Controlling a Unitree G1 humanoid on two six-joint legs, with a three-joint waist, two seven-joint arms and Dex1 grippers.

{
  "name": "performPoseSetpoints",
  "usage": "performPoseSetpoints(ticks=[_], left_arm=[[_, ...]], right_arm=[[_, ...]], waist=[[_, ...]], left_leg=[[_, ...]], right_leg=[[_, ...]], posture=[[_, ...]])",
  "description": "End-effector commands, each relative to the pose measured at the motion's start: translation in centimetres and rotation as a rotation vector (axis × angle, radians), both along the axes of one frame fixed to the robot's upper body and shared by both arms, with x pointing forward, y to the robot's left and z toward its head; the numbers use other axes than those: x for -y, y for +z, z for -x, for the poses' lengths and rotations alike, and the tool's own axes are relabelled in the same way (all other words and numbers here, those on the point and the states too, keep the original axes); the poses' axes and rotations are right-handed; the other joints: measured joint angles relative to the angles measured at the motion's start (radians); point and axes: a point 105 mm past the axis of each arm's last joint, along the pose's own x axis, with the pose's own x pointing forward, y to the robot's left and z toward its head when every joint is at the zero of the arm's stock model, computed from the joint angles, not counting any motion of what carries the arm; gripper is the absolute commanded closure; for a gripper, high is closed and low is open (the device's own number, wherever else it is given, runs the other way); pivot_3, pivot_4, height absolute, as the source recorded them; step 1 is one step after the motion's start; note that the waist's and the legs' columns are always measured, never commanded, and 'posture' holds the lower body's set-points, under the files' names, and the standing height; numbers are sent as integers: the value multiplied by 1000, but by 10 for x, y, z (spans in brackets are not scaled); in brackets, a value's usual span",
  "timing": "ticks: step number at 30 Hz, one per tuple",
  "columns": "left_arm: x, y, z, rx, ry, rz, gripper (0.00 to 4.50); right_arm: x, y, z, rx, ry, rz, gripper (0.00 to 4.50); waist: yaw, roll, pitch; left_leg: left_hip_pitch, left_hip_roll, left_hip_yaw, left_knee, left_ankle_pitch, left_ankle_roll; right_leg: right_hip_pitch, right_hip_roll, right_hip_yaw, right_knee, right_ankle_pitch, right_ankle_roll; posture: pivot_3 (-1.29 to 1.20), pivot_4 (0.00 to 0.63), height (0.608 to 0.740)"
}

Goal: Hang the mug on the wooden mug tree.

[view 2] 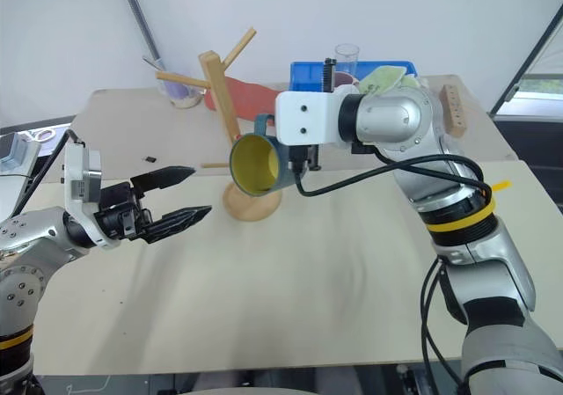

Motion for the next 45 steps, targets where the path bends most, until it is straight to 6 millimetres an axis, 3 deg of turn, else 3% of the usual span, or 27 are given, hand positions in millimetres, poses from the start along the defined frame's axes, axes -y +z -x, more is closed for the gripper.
performPoseSetpoints(ticks=[1,16,33,42,45], left_arm=[[0,12,4,55,-16,-2,0],[1,15,3,68,-24,-6,0],[17,26,-4,89,-54,37,0],[21,30,-7,109,-36,59,0],[20,31,-8,122,-21,49,0]], right_arm=[[-7,11,1,61,27,28,4441],[-14,12,-5,114,12,107,4441],[-16,5,-12,126,5,129,4441],[-4,19,-3,129,43,101,1417],[4,22,0,118,54,94,1417]], waist=[[0,0,0],[0,0,0],[0,0,0],[1,-1,0],[2,-1,0]], left_leg=[[0,0,0,0,0,0],[1,0,0,0,0,0],[1,0,0,0,0,1],[1,0,0,0,0,1],[1,0,0,1,0,1]], right_leg=[[0,0,0,0,0,0],[-2,0,1,4,0,-1],[-1,1,1,4,0,-1],[-1,1,1,5,0,-1],[0,1,1,5,0,-1]], posture=[[0,150,716],[0,150,716],[0,150,716],[0,150,716],[0,150,716]])
